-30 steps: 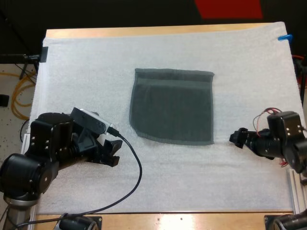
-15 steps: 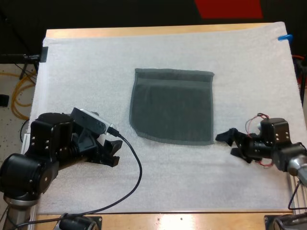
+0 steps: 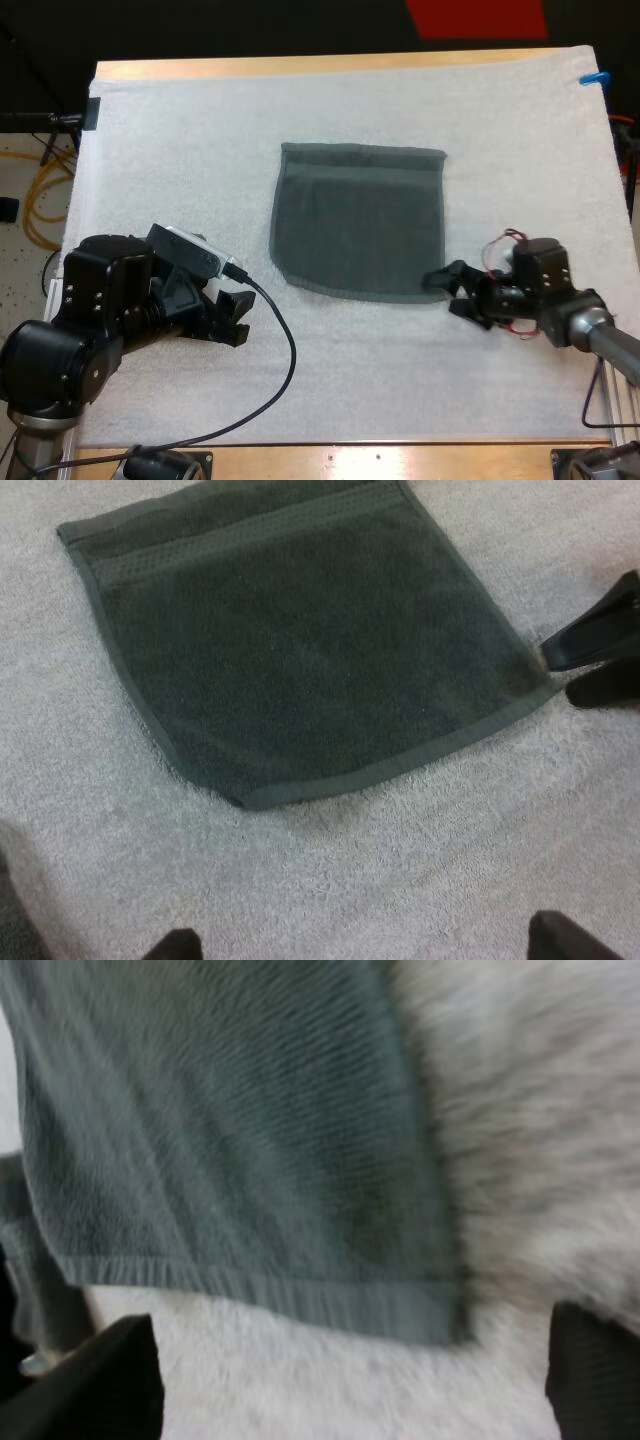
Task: Pick towel from pile fold and stack
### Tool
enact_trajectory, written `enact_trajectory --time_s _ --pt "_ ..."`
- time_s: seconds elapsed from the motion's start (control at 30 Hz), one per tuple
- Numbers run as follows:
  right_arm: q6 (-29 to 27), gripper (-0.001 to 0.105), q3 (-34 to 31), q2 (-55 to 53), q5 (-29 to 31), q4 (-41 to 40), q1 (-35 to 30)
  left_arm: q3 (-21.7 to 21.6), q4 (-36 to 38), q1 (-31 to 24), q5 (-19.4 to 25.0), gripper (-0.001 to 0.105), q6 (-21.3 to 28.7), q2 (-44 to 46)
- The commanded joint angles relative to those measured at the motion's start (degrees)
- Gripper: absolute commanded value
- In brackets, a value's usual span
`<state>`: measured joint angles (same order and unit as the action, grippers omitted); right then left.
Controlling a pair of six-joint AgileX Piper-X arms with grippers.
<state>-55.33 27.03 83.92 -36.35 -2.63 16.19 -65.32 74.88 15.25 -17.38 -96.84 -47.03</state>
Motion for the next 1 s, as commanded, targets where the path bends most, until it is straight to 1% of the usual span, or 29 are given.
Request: enact_trajectory --time_s 0.0,0.1,0.23,0.27,0.33,0.37,0.4,0.43,0.5,0.53,0.6,0.67,0.73,0.77,0.83,0.9,0.97 --pt "0.1 0.078 0.7 0.8 1.8 0.3 1.1 -0.3 -0.5 -0.1 0.1 0.063 -0.8 0.4" --pt "0.9 0.078 2.4 2.1 4.9 0.5 2.9 -0.3 -0.5 -0.1 0.1 0.063 -0.8 0.4" --pt "1.2 0.077 4.0 3.5 4.8 0.5 2.9 -0.3 -0.5 -0.1 0.1 0.063 -0.8 0.4" --pt "1.7 0.074 4.5 4.0 5.2 0.5 2.9 -0.3 -0.5 -0.1 0.1 0.063 -0.8 0.4" --pt "2.5 0.065 5.2 4.9 5.1 0.5 2.8 -0.3 -0.5 -0.1 0.1 0.063 -0.8 0.4" --pt "3.2 0.058 5.4 5.5 4.7 0.5 2.8 -0.3 -0.5 -0.1 0.1 0.063 -0.8 0.4" --pt "3.4 0.052 5.6 6.0 4.3 0.5 2.8 -0.3 -0.4 -0.1 0.1 0.063 -0.8 0.4" --pt "3.4 0.048 5.6 6.2 4.3 0.5 2.8 -0.3 -0.3 -0.1 0.1 0.063 -0.8 0.4" --pt "3.3 0.036 5.5 6.8 4.4 0.0 2.8 -0.3 -0.1 -0.1 0.1 0.063 -0.8 0.4" --pt "3.1 0.033 5.5 6.8 4.4 -0.1 2.8 -0.3 -0.1 -0.1 0.1 0.063 -0.8 0.4" --pt "1.7 0.013 5.5 6.8 4.4 -0.2 2.8 -0.3 -0.1 -0.1 0.1 0.063 -0.8 0.4" --pt "-0.1 0.000 5.5 6.4 4.5 -0.3 2.8 -0.3 -0.1 -0.1 0.1 0.063 -0.8 0.4" --pt "-2.2 0.000 5.6 5.6 5.9 -1.3 2.8 -0.3 -0.1 -0.1 0.1 0.062 -0.8 0.4" --pt "-4.2 0.000 5.7 4.7 7.8 -2.7 2.8 -0.3 -0.1 -0.1 0.1 0.062 -0.8 0.4" --pt "-7.2 0.000 6.1 3.2 12.1 -6.1 2.8 -0.3 -0.1 -0.1 0.1 0.062 -0.6 0.4" --pt "-12.1 0.000 6.9 0.6 18.0 -10.6 2.8 -0.3 -0.5 -0.1 0.1 0.062 -0.5 0.4" --pt "-15.1 0.000 7.5 -1.3 22.2 -13.1 2.8 -0.3 -0.9 -0.1 -0.2 0.062 -0.6 0.2"
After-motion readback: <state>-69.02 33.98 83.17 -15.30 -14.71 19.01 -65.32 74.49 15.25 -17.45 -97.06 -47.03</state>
